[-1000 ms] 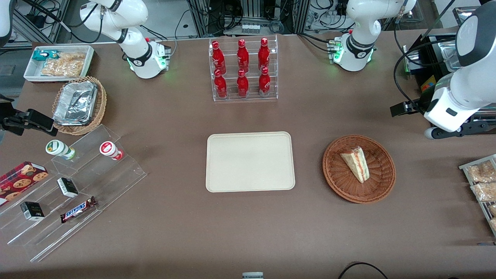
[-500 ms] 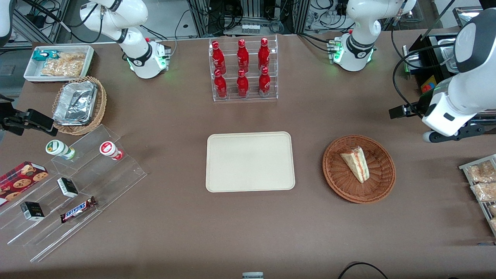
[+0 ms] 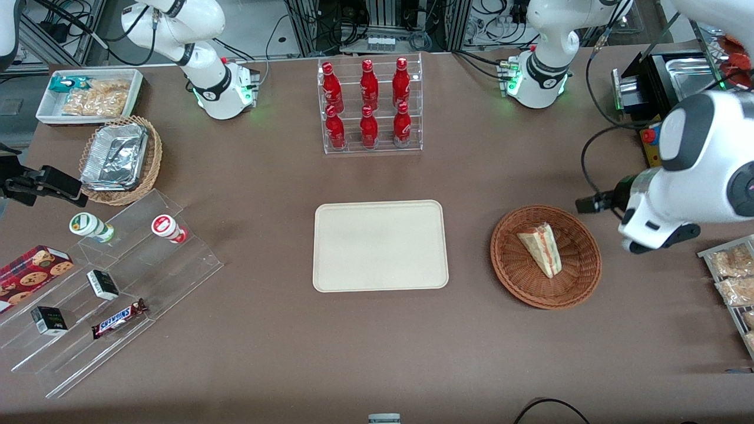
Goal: Place sandwich from basket to tray
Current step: 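Lower the left gripper onto the sandwich and close it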
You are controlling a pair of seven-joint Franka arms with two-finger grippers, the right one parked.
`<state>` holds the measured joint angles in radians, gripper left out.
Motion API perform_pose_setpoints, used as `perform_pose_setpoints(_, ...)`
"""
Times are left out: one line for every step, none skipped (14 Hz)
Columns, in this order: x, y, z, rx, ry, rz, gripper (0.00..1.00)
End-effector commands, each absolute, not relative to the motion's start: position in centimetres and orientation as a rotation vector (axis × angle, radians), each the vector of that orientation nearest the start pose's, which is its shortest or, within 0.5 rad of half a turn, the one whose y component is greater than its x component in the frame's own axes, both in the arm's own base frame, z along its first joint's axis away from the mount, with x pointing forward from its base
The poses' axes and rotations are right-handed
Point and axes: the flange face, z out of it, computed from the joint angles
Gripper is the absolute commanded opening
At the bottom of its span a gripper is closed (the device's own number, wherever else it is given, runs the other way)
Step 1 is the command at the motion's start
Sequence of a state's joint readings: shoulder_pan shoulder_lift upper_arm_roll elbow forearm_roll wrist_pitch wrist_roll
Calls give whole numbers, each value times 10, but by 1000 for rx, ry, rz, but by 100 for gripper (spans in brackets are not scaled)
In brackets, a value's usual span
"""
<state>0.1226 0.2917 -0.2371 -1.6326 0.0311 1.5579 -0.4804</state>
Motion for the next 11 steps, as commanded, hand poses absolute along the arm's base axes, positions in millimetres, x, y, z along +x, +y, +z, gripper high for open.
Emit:
perform_pose_setpoints(613, -56, 376, -2900, -831, 459, 100)
perform_pose_setpoints(618, -58, 357, -2873, -940, 428, 100)
perform_pose_setpoints(618, -59, 340, -2864, -983, 418, 100)
perform_pose_setpoints(618, -63, 323, -2874, -998, 394, 100)
perform_pose_setpoints(612, -73, 305, -2884, -994, 374, 100)
perform_pose_setpoints(608, -78, 291, -2896, -1008, 340, 100)
perform_pose_setpoints(605, -87, 281, -2907, -1014, 312, 100)
perform_pose_setpoints(601, -94, 269, -2903, -1025, 313, 100)
perform_pose_setpoints(598, -99, 260, -2900, -1023, 322, 100)
perform_pose_setpoints(593, -104, 251, -2900, -1010, 335, 100)
perform_pose_setpoints(590, -104, 245, -2899, -1011, 338, 100)
